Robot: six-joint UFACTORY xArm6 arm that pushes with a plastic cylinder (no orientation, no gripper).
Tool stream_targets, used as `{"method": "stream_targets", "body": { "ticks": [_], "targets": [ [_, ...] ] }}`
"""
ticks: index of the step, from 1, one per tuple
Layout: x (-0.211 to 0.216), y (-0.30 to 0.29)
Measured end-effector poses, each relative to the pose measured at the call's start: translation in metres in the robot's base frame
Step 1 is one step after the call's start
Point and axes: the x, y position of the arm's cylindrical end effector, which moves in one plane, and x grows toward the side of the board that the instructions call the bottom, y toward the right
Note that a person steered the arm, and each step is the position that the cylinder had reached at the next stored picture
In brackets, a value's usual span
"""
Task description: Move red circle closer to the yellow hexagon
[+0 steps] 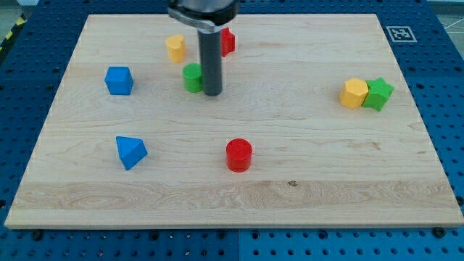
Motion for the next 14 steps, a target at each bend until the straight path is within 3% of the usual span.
{"method": "stream_targets", "body": {
  "ticks": [1,3,4,5,8,9,10,11,12,13,14],
  "targets": [
    [0.019,-0.003],
    [0.155,-0.005],
    [0.188,-0.005],
    [0.171,0.012],
    [0.002,0.132],
    [-0.034,0.157],
    [-0.034,0.151],
    [-0.022,0.1],
    [0.006,0.046],
    [0.029,0.039],
    [0.105,0.052]
  ]
}}
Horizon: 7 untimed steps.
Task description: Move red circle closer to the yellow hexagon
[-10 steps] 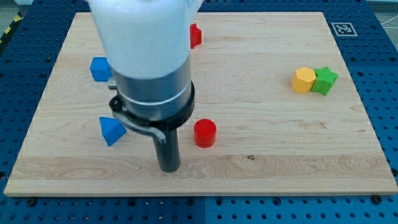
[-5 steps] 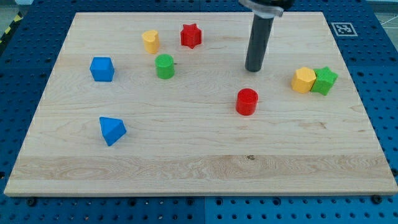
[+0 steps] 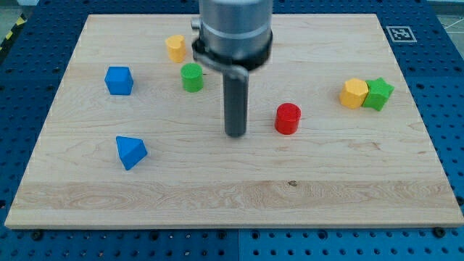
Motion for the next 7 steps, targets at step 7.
{"method": "stream_targets", "body": {
  "ticks": [7],
  "targets": [
    [-0.058,0.112]
  ]
}}
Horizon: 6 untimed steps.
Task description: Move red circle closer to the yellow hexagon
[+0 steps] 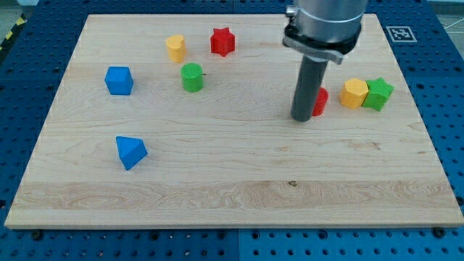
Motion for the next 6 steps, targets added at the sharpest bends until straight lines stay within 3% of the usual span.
{"method": "stream_targets", "body": {
  "ticks": [4,6],
  "targets": [
    [-0.013,0.034],
    [-0.013,0.012]
  ]
}}
